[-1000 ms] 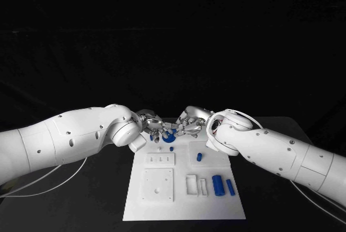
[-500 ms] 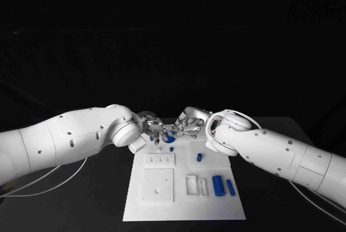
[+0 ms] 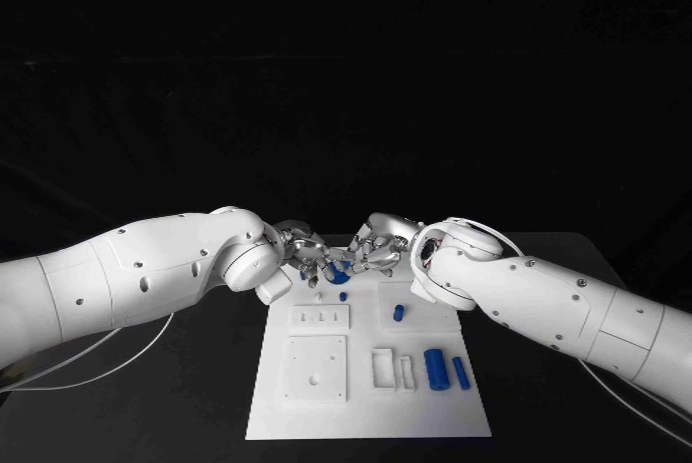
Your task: Assemble the parts on the task board
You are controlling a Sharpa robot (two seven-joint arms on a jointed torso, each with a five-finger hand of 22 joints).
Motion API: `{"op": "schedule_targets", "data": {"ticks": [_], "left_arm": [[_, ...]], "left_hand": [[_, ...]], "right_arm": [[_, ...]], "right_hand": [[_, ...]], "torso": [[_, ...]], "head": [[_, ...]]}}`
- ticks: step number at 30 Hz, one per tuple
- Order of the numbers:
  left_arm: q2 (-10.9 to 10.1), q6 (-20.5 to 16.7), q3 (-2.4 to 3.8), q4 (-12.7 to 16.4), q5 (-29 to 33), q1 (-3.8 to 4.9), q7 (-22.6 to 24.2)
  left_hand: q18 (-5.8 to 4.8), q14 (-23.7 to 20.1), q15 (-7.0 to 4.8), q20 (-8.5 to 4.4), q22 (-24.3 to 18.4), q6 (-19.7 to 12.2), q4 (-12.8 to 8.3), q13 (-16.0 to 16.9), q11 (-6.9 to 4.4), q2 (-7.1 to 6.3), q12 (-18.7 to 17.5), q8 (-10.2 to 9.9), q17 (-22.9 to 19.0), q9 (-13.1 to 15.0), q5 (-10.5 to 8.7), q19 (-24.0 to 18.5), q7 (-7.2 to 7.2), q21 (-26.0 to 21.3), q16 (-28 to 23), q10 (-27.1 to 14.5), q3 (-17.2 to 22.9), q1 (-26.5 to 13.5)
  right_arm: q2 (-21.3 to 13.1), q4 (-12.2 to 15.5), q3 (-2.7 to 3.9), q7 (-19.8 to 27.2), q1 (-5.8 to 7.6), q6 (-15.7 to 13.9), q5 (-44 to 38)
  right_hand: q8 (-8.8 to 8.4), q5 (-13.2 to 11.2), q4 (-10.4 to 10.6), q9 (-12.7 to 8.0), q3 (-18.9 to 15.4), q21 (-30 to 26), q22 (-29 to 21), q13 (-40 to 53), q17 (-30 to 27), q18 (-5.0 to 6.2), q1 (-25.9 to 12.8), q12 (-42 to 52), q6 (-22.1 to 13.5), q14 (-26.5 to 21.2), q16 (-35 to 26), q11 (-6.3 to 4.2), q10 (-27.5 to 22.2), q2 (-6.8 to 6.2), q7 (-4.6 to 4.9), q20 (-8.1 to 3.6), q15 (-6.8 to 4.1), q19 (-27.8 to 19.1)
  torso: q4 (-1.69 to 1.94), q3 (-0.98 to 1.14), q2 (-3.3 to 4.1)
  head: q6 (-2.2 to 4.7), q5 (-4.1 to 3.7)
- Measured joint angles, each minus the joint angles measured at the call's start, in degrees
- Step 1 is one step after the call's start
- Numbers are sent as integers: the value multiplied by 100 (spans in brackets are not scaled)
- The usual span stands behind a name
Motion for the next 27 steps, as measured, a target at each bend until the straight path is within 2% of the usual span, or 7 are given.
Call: {"op": "schedule_targets", "data": {"ticks": [4,6,13,22,27], "left_arm": [[7,0,0,-15,-12,0,0],[11,0,0,-20,-17,0,-1],[31,23,2,-33,-24,0,-4],[57,74,4,-66,-45,0,-12],[73,112,4,-94,-47,0,-13]], "left_hand": [[0,0,0,0,28,0,-61,0,0,66,0,0,-6,-19,73,0,0,-20,0,0,14,59],[-62,0,0,0,47,-20,-126,0,0,105,0,0,-6,-31,150,0,-20,-24,0,0,47,98],[-60,0,1,0,114,-51,-363,-11,1,193,0,-1,-6,-88,466,0,-29,-69,0,0,173,186],[-60,-1,2,1,201,-72,-577,-38,2,239,0,-47,-6,-136,696,41,-9,-113,0,-1,340,232],[-61,-1,3,1,238,-123,-644,-68,12,276,-67,-72,-6,-154,864,41,-20,-152,0,-11,405,269]], "right_arm": [[-1,6,0,-3,0,17,-1],[-1,7,0,-6,0,23,-2],[-2,5,0,-27,0,38,-9],[-6,9,-3,-49,-3,47,-14],[-8,13,-4,-61,-3,47,-18]], "right_hand": [[-2,0,0,-2,0,0,0,0,0,0,0,0,0,0,0,0,0,0,0,0,0,0],[-2,0,0,-3,0,0,0,0,0,1,0,0,0,0,0,0,0,0,0,0,0,0],[-5,-4,15,-2,-16,0,-1,0,-1,0,0,0,-1,0,0,2,2,0,1,0,0,0],[-24,23,8,2,-22,2,-8,1,-7,0,0,0,-4,0,0,3,3,0,3,0,0,0],[-22,23,8,1,-23,2,-8,1,-7,0,0,0,-6,0,0,3,3,0,4,0,0,0]], "torso": [[0,1,1],[-1,1,2],[-1,2,3],[-1,4,3],[-1,9,2]], "head": [[-5,0],[-10,-3],[-32,-9],[-49,-9],[-17,-2]]}}
